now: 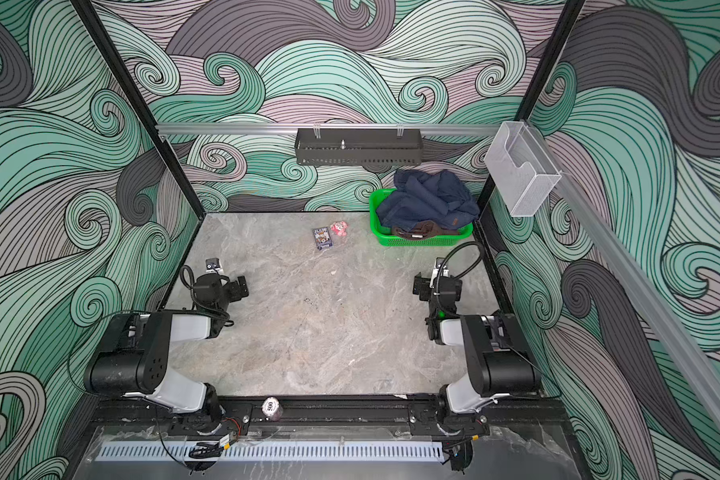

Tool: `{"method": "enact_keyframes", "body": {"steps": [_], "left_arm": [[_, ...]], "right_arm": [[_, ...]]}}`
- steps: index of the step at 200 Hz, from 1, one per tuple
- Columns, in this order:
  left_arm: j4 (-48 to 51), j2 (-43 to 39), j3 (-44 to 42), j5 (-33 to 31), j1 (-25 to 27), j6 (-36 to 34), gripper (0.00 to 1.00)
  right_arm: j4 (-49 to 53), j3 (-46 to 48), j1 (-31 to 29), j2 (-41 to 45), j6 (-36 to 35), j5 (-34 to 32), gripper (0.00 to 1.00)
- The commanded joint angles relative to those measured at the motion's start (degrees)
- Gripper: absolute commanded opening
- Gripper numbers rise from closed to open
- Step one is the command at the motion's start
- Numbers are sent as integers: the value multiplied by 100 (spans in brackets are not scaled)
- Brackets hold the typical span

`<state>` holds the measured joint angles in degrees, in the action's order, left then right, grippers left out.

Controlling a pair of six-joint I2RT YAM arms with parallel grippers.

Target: Fold and stack the trousers

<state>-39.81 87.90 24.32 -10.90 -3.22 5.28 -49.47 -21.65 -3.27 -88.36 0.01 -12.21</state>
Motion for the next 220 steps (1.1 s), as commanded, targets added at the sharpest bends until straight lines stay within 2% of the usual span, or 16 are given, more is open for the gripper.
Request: {"method": "enact_keyframes", "body": {"steps": [1,119,199,213,220], "left_arm": [[42,-105,151,-27,15,-27,99],[55,-106,161,-39,22,-17,99],[102,-65,205,-314,120,8,99],[4,-137,196,-341,112,-48,89],[127,-232,283,-494,111,-52,88]], "right_arm": [[-73,-59,-7,29,10,-60,100],[-87,-58,-16,34,1,-69,100],[-33,-93,9,4,31,-5,100],[-51,-66,28,53,21,34,100],[-141,-50,16,83,13,22,99]]}}
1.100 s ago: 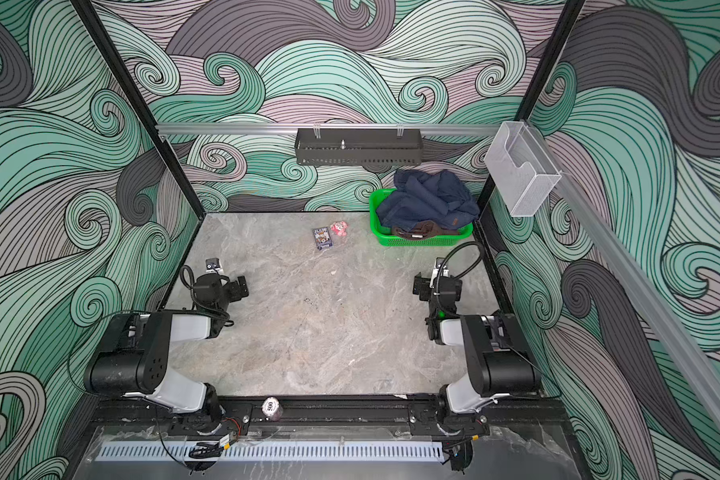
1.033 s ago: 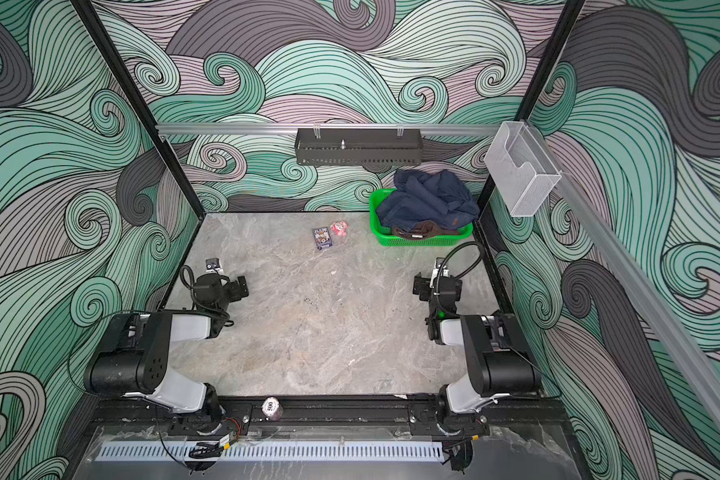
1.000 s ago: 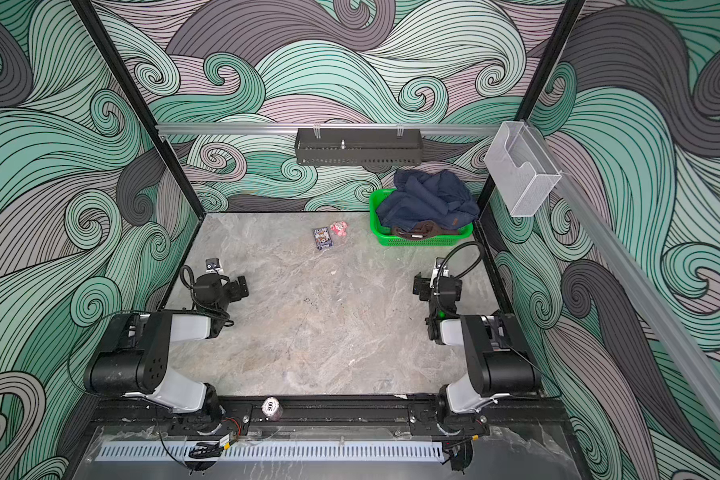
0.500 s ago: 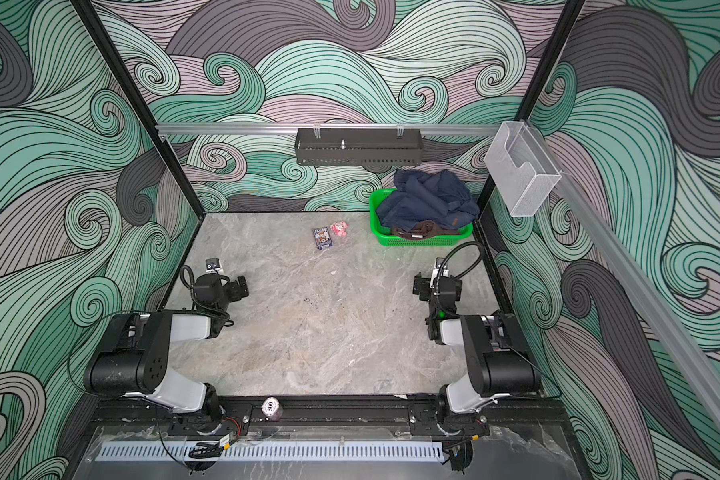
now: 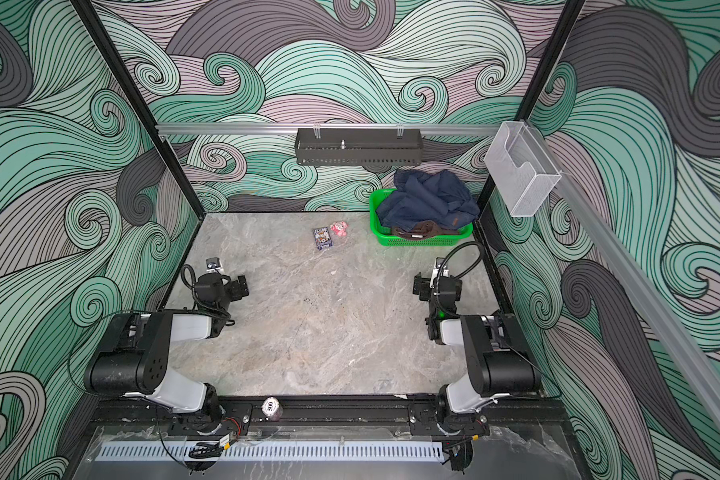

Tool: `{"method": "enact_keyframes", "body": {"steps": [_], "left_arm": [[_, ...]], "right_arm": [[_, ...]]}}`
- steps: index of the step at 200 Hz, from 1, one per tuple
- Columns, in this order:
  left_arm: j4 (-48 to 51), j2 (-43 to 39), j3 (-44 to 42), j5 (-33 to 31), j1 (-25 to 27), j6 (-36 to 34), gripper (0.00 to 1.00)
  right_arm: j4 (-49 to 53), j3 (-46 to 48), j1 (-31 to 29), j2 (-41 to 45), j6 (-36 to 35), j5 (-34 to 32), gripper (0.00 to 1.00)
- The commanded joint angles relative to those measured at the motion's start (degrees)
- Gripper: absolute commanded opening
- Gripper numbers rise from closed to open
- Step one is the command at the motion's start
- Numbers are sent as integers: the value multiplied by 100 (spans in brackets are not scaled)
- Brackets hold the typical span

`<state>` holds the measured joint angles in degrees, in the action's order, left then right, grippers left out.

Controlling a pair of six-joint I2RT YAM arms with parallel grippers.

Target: Fold and stack the trousers

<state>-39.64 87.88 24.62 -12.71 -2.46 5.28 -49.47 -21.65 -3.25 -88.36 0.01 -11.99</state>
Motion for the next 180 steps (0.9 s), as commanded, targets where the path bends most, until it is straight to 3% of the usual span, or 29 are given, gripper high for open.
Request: {"method": "enact_keyframes", "body": {"steps": [1,25,48,66,79,95,115,125,142,180], "left_arm": [[134,-294,270,-338,31,-53,88],[2838,-1382,1261,-894,31,268,87],[4823,-2000,2355,-1051,35,300,84],[5992,-2373,3044,-934,36,408,81],[6288,-2622,3256,-685,35,628,80],[6490,-2896,3326,134,39,741,80],[6647,-2920,3407,927,46,1362,84],[6741,-2765,3528,1465,44,1561,98],[7012,-2440,3828,2076,70,1923,99],[7143,-2196,4066,2273,470,2110,99]], "right_arm": [[-150,-54,15,87,10,-16,99],[1686,-584,-240,1221,-31,-605,96],[3542,-1308,-263,2406,1199,-946,96],[5180,-2315,-261,2703,1789,-826,99],[6140,-3105,-264,2586,1953,-514,99],[7143,-3951,-255,2216,2129,-240,99],[7993,-4978,-231,1704,2293,-4,100],[8248,-5405,-213,1420,2365,77,100],[8631,-6121,-119,829,2476,190,100],[8973,-7334,402,-515,2854,610,100]]}}
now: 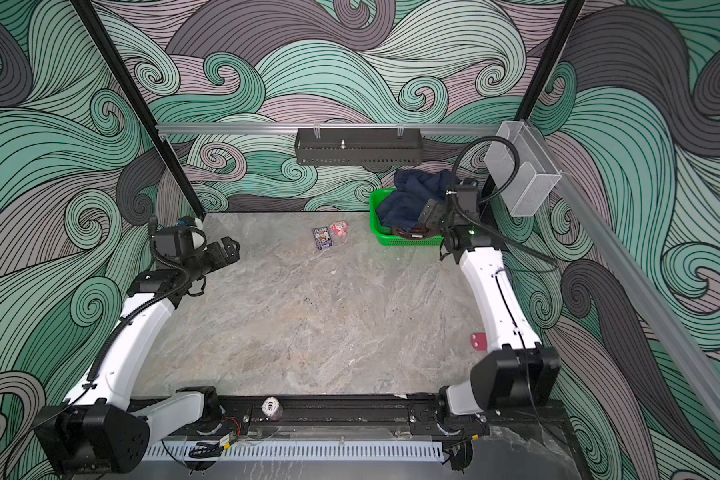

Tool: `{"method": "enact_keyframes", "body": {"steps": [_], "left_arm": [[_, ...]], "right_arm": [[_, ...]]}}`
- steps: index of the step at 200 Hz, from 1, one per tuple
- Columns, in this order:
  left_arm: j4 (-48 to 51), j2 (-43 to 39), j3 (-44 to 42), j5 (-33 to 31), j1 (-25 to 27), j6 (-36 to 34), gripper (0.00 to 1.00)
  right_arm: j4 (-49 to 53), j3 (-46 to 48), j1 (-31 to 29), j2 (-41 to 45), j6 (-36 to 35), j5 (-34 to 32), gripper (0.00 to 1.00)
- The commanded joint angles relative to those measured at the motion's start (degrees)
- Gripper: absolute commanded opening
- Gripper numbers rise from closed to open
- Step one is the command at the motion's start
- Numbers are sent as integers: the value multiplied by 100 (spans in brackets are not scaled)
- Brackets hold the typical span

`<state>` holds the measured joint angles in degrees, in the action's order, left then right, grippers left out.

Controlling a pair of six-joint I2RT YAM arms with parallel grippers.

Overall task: Fold and stack the trousers
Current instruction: 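Reach the right gripper into the green basket, grasp the blue jeans, then lift the blue jeans out with the right gripper, lower onto table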

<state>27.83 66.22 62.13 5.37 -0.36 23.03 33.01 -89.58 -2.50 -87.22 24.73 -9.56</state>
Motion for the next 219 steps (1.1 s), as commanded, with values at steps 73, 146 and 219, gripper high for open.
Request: {"method": "enact_keyframes", "body": {"steps": [73,146,219], "left_arm": [[338,298,478,342,859,305,99],[196,781,755,290,1386,350,99],[524,1118,1121,281,1637,276,99]], "right_arm": [[901,-2682,899,-2993,1304,788,100],[934,-4284,1062,-4689,1667,1022,100],[959,-6131,1149,-6167,1929,1352,95]]}}
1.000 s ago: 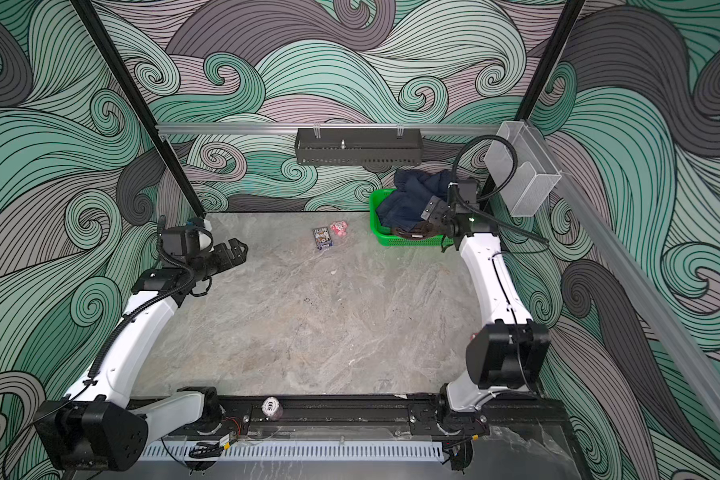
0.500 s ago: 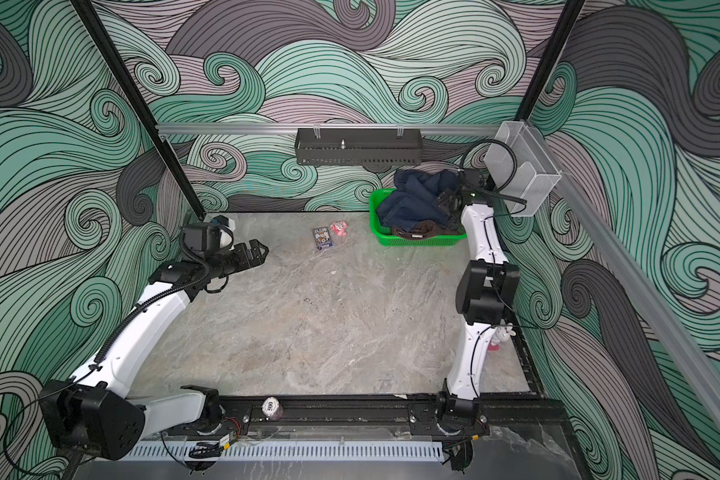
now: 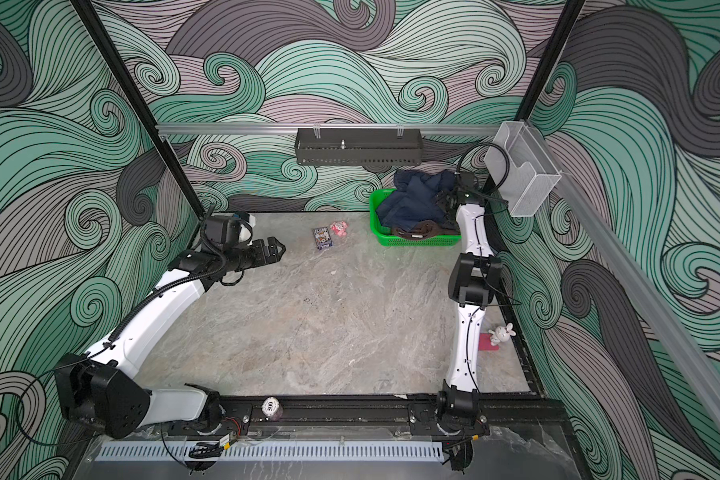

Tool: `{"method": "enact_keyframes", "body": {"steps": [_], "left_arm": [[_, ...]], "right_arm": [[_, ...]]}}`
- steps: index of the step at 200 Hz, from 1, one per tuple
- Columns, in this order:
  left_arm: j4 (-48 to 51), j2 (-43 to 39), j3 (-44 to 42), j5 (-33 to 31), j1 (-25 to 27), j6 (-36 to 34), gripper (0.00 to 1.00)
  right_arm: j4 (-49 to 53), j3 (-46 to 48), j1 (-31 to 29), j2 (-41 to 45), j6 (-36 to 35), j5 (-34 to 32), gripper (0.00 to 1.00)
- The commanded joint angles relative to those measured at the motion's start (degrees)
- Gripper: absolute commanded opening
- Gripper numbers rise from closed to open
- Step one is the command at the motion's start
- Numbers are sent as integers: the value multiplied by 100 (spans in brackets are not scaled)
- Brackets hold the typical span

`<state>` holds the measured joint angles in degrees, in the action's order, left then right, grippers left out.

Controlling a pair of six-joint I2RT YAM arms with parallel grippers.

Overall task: Fold and stack the trousers
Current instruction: 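Lift the blue jeans out with the right gripper, lower onto table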

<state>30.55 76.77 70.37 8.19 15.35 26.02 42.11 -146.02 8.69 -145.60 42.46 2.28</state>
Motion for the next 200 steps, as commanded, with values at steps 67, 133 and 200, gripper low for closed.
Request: {"method": "enact_keyframes", "body": {"steps": [67,133,200], "left_arm": [[364,-3,360,-30,104,-80,99],[207,-1074,-295,-447,107,-58,99],[647,-2232,-637,-708,105,120,99]], "right_arm": [[-627,-227,-92,173,164,319,4],[-460,978,-470,2966,-426,-294,0],[637,177,-1025,4604,-791,-104,0]]}}
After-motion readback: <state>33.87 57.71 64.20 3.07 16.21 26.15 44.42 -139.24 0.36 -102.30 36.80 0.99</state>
